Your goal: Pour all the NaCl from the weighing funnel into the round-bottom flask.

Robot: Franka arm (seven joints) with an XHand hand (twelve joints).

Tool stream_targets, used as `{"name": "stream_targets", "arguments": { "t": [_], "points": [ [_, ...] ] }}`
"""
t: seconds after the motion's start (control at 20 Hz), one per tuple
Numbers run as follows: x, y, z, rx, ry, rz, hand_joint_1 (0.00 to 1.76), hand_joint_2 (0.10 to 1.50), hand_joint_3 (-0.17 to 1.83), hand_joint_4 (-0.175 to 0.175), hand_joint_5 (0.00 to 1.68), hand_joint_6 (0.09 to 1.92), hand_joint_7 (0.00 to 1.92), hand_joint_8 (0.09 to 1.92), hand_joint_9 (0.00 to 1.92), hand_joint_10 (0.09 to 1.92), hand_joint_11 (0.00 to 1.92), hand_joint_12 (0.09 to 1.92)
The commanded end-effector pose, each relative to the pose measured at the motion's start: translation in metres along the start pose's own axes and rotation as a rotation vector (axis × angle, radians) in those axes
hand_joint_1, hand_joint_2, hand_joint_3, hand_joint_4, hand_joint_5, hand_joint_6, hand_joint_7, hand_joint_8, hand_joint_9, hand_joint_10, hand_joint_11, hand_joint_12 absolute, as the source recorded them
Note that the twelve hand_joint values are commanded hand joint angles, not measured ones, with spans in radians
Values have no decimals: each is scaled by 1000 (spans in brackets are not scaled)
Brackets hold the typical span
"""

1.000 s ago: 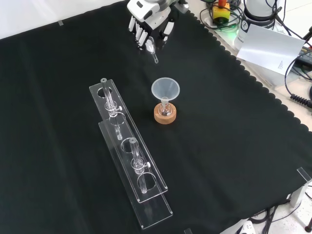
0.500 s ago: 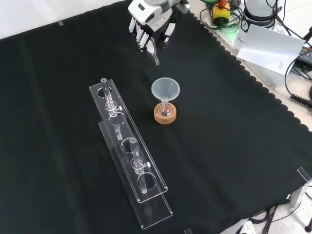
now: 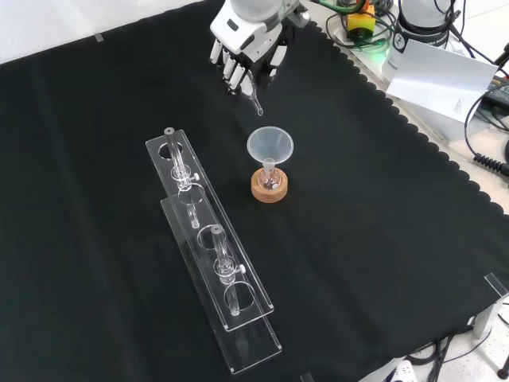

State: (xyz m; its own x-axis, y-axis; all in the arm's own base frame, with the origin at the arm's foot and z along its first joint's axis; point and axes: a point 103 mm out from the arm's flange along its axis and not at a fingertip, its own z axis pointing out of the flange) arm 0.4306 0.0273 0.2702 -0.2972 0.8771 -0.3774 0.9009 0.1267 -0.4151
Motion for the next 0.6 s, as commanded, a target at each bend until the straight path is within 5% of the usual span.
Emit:
{"name": "stream_targets", "arguments": {
  "t": [0.05, 0.6],
  "points": [
    [6, 2, -3, 3, -17, -5, 1096, 1112, -175, 142, 1169, 725, 1200, 445, 1300, 252, 882, 1025],
    [18, 6, -6, 21, -78, -9, 1096, 1112, -175, 144, 1170, 723, 1201, 443, 1302, 249, 883, 1024]
  ]
}}
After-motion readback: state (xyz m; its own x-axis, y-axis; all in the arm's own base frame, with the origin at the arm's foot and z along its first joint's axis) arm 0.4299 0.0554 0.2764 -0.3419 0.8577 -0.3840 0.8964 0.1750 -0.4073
